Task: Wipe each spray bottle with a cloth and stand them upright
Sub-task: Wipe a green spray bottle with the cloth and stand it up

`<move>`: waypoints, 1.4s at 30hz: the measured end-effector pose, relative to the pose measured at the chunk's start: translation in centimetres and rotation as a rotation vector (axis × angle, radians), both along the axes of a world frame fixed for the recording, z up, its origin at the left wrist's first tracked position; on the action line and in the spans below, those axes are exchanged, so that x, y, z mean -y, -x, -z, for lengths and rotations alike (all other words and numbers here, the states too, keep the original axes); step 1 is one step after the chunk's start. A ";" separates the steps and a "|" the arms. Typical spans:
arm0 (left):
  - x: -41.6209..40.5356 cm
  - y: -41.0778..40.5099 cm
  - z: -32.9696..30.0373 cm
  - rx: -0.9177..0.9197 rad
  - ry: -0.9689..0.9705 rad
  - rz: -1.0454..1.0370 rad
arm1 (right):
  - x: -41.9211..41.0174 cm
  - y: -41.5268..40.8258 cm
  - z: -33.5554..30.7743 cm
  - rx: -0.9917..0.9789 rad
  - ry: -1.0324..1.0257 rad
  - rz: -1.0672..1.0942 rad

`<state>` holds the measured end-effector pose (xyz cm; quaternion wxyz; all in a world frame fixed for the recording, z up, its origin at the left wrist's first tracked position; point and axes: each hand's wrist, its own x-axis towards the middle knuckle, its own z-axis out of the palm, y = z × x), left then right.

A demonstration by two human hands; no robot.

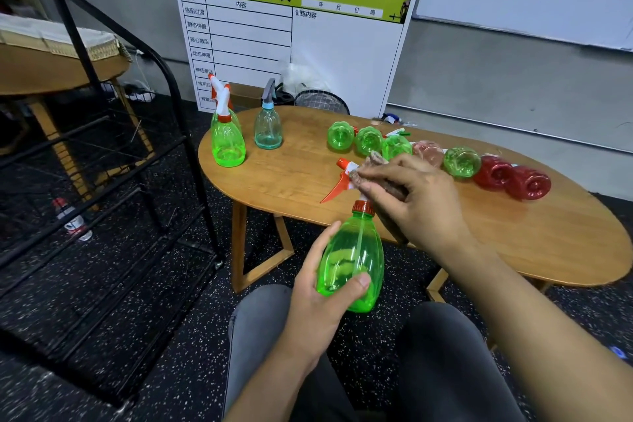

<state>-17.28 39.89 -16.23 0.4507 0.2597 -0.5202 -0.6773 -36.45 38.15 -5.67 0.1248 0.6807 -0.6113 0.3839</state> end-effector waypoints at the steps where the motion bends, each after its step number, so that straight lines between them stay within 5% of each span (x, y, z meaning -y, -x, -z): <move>1: 0.0 0.0 0.0 0.002 -0.003 0.008 | 0.0 0.0 -0.1 0.026 0.019 0.036; 19: -0.2 0.2 0.1 -0.031 -0.061 0.008 | -0.1 -2.6 0.7 -0.250 -0.094 -0.111; 25: -0.2 0.0 -0.2 -0.042 -0.021 0.040 | -0.1 -1.1 -0.5 -0.096 0.053 0.130; 42: 0.1 -0.1 0.0 -0.056 0.000 0.001 | -0.9 -0.6 -0.7 0.055 -0.008 0.031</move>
